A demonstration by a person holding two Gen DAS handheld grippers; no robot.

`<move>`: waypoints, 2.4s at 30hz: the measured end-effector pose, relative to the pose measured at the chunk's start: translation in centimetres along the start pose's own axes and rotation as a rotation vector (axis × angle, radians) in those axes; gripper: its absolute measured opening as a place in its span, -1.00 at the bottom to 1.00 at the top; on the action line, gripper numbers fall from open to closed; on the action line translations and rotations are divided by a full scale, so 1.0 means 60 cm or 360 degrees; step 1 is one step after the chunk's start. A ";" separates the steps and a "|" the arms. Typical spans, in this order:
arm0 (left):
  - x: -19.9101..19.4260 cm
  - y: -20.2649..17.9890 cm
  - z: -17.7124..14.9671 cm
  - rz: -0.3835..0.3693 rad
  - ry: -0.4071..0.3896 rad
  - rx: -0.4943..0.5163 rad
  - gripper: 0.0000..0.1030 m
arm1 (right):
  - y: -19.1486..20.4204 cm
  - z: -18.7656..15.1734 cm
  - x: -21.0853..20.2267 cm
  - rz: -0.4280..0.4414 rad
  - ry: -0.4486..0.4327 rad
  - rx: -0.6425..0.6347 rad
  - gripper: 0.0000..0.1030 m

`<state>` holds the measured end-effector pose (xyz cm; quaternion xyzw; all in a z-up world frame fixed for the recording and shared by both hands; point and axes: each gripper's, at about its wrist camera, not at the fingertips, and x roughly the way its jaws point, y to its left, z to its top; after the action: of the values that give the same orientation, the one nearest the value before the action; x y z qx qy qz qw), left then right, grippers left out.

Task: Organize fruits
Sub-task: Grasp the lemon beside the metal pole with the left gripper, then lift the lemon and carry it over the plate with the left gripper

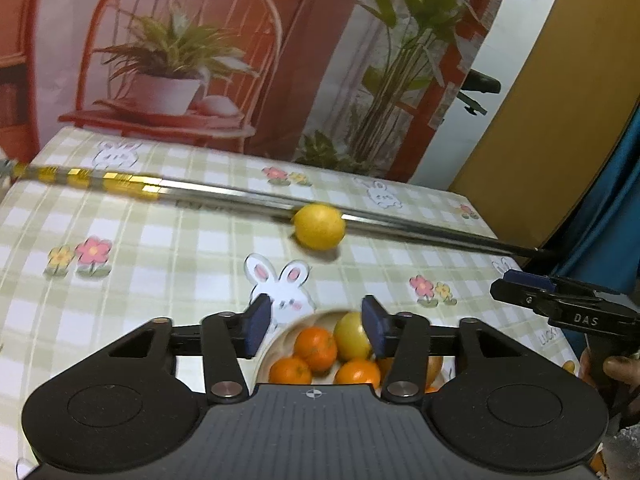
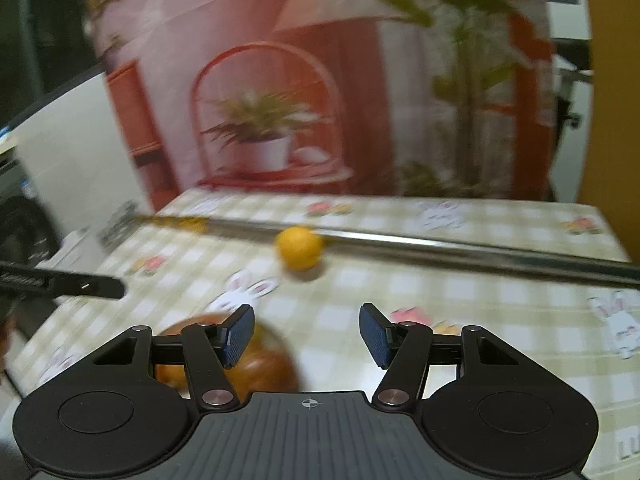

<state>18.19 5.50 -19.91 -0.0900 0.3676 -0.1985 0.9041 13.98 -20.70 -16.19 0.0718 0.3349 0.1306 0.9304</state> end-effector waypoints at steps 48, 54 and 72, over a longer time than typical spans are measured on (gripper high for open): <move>0.334 -0.039 0.097 0.0149 0.0253 0.0153 0.30 | -0.152 -0.036 0.058 -0.0119 -0.0037 0.0435 0.08; 0.256 -0.042 0.081 0.0017 0.0243 0.0184 0.30 | -0.152 -0.036 0.051 -0.0122 -0.0052 0.0437 0.08; 0.057 -0.075 -0.045 -0.0231 0.0264 0.0284 0.30 | -0.131 -0.034 0.017 -0.0084 -0.0099 0.0420 0.08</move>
<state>17.21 -0.07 -22.58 -0.0189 0.4145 -0.3020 0.8583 14.98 -27.83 -20.13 0.1887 0.3221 0.0585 0.9259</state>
